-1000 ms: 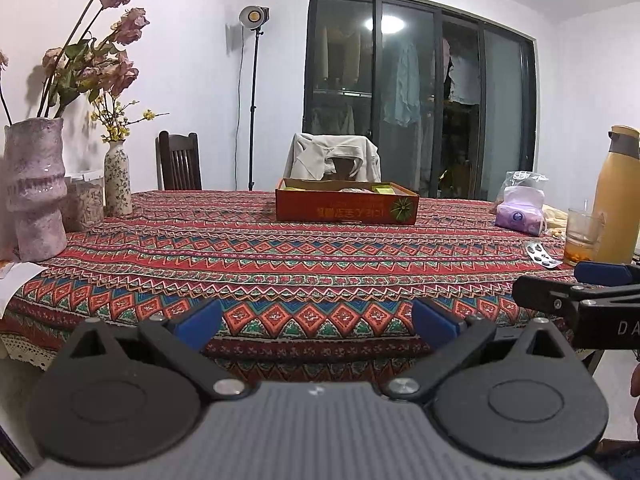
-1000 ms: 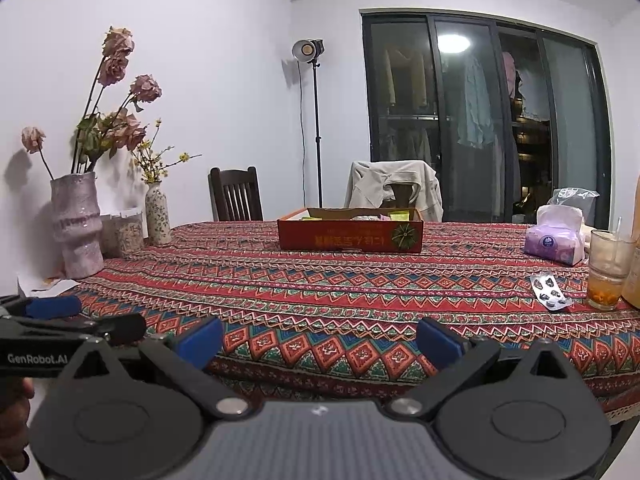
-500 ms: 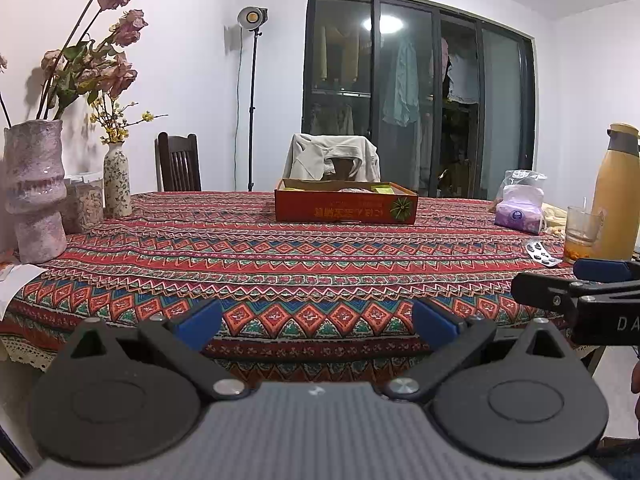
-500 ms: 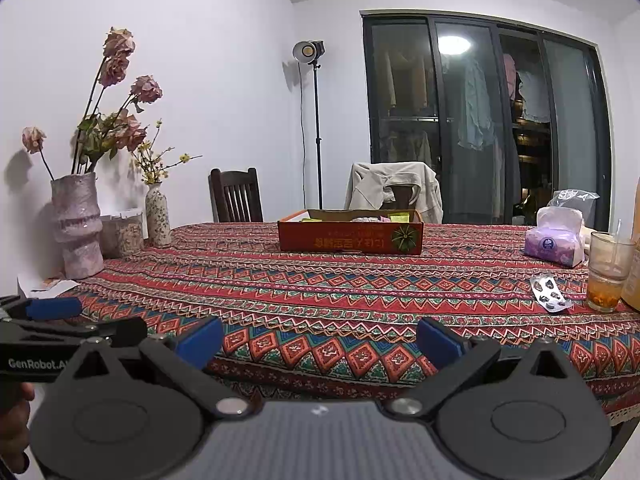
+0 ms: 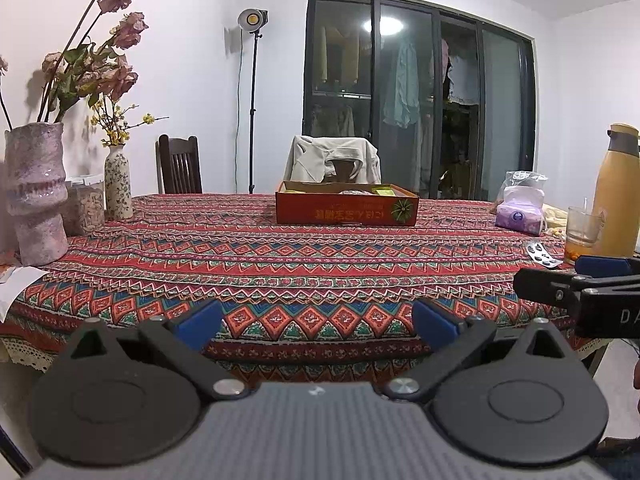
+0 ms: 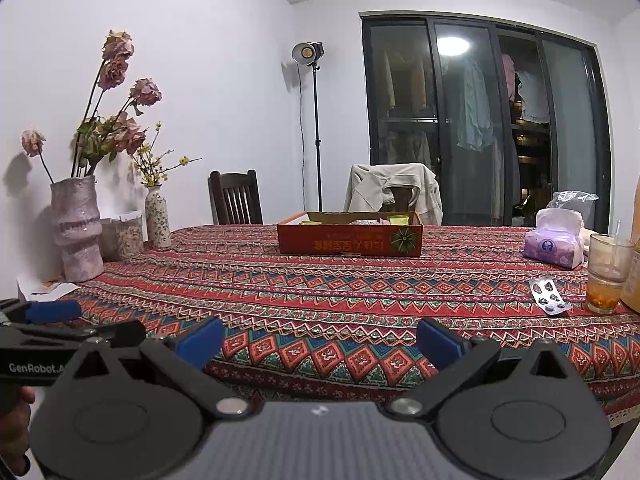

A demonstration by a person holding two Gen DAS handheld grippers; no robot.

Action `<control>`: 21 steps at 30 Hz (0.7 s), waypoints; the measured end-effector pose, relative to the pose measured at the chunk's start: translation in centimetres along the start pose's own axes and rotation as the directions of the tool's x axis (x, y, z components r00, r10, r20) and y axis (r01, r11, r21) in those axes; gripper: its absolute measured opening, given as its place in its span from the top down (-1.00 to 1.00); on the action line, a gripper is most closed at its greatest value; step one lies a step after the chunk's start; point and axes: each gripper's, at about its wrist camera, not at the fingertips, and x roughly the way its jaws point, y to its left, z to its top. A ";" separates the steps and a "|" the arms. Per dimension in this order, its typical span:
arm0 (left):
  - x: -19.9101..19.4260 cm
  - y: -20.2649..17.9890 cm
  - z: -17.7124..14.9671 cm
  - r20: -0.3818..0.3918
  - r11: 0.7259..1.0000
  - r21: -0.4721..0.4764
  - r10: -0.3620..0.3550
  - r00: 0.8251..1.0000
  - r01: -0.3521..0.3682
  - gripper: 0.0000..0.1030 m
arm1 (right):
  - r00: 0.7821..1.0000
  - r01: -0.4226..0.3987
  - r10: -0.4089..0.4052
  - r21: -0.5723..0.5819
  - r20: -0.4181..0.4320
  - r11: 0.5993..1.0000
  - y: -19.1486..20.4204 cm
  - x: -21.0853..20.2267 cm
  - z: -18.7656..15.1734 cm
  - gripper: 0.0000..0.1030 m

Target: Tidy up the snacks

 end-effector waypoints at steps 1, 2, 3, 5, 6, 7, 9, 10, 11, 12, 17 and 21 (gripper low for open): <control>0.0 0.0 0.0 -0.001 1.000 0.000 0.000 1.000 0.000 -1.00 | 1.000 -0.001 0.001 0.000 0.000 1.000 0.0 0.0 0.0 -1.00; 0.0 0.0 0.0 -0.002 1.000 -0.001 0.000 1.000 0.000 -1.00 | 1.000 -0.001 0.001 0.000 -0.001 1.000 0.0 0.1 0.0 -1.00; 0.0 0.0 0.0 -0.002 1.000 -0.001 -0.001 1.000 0.001 -1.00 | 1.000 -0.001 0.001 0.000 -0.001 1.000 0.0 0.1 0.0 -1.00; 0.0 0.0 0.0 -0.002 1.000 0.000 -0.001 1.000 0.001 -1.00 | 1.000 -0.002 0.002 0.002 -0.003 1.000 0.0 0.1 -0.1 -1.00; 0.0 0.0 0.0 -0.002 1.000 0.000 -0.001 1.000 0.001 -1.00 | 1.000 -0.001 0.001 0.003 -0.003 1.000 0.0 0.1 -0.1 -1.00; 0.0 0.0 0.0 -0.001 1.000 -0.001 -0.001 1.000 0.001 -1.00 | 1.000 0.000 0.000 0.003 -0.003 1.000 0.0 0.2 -0.1 -1.00; 0.0 0.0 -0.1 0.000 1.000 0.001 -0.002 1.000 0.002 -1.00 | 1.000 0.000 0.000 0.003 -0.002 1.000 0.0 0.1 -0.1 -1.00; 0.0 0.0 -0.1 0.000 1.000 0.002 -0.003 1.000 0.003 -1.00 | 1.000 -0.001 0.001 0.002 -0.002 1.000 0.0 0.1 -0.1 -1.00; 0.0 0.0 -0.1 0.000 1.000 0.003 -0.004 1.000 0.004 -1.00 | 1.000 -0.004 0.004 0.000 -0.003 1.000 0.0 0.1 -0.1 -1.00; 0.1 0.0 -0.1 -0.002 1.000 0.003 -0.006 1.000 0.006 -1.00 | 1.000 -0.004 0.004 -0.002 -0.003 1.000 0.0 0.1 -0.2 -1.00; 0.1 0.0 -0.2 -0.006 1.000 0.002 -0.008 1.000 0.008 -1.00 | 1.000 -0.006 0.006 -0.002 -0.006 1.000 0.0 0.1 -0.3 -1.00; 0.1 0.0 -0.2 0.000 1.000 0.005 -0.006 1.000 0.006 -1.00 | 1.000 -0.004 0.004 -0.003 -0.003 1.000 0.0 0.1 -0.3 -1.00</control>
